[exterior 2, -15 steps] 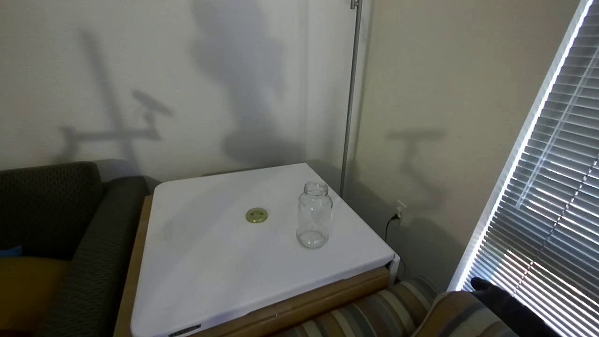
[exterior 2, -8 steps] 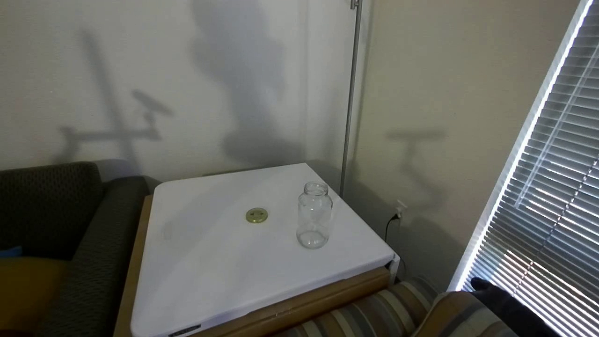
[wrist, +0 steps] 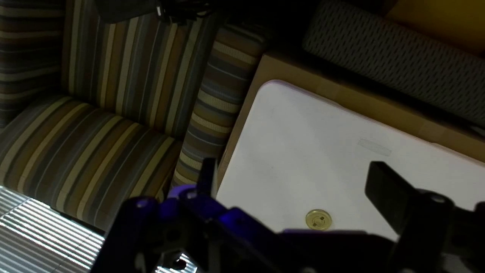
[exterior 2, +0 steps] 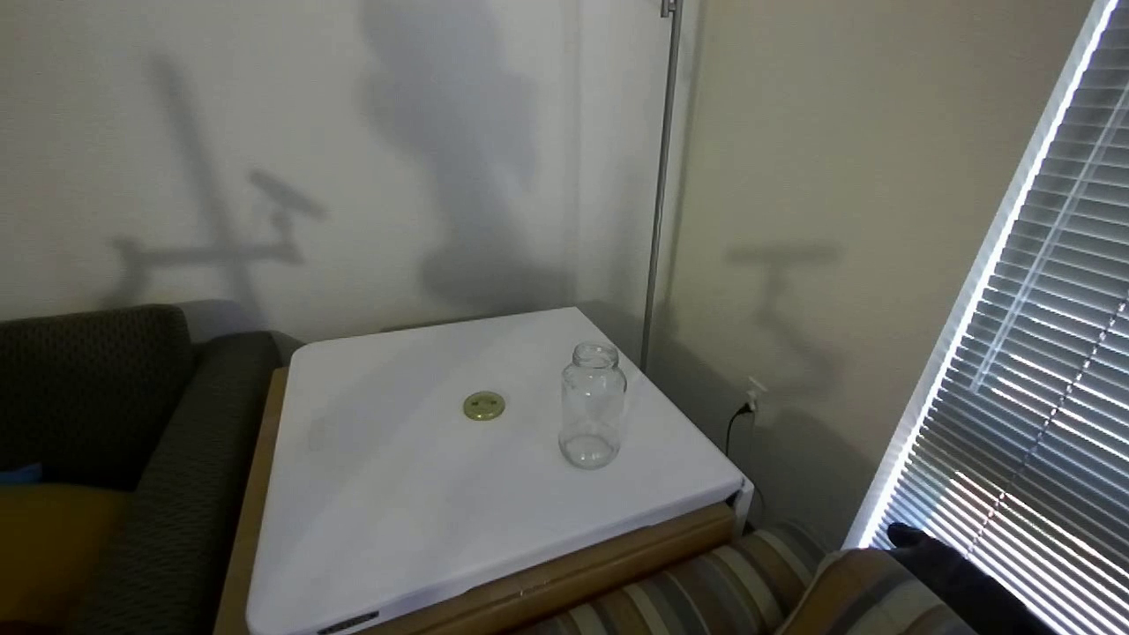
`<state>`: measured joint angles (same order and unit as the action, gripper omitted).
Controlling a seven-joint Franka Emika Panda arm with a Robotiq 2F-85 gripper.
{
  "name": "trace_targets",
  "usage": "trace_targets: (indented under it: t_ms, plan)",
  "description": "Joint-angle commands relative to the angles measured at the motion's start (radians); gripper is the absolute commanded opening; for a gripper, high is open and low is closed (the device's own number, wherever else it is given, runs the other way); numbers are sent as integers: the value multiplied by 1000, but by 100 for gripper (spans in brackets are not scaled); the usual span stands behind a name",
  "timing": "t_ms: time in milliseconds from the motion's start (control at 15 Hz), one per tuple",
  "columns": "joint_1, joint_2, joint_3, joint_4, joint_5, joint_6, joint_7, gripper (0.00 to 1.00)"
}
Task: Put the lid on the glass jar
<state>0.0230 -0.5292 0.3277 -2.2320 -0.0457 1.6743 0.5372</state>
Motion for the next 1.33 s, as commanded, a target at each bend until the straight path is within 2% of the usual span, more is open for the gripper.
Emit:
trace_targets:
  t_ms: [0,1267]
  plan:
    - [19,6,-15,5,-13,-10,3,100]
    - [33,3,-15,2,-7,-2,6,100]
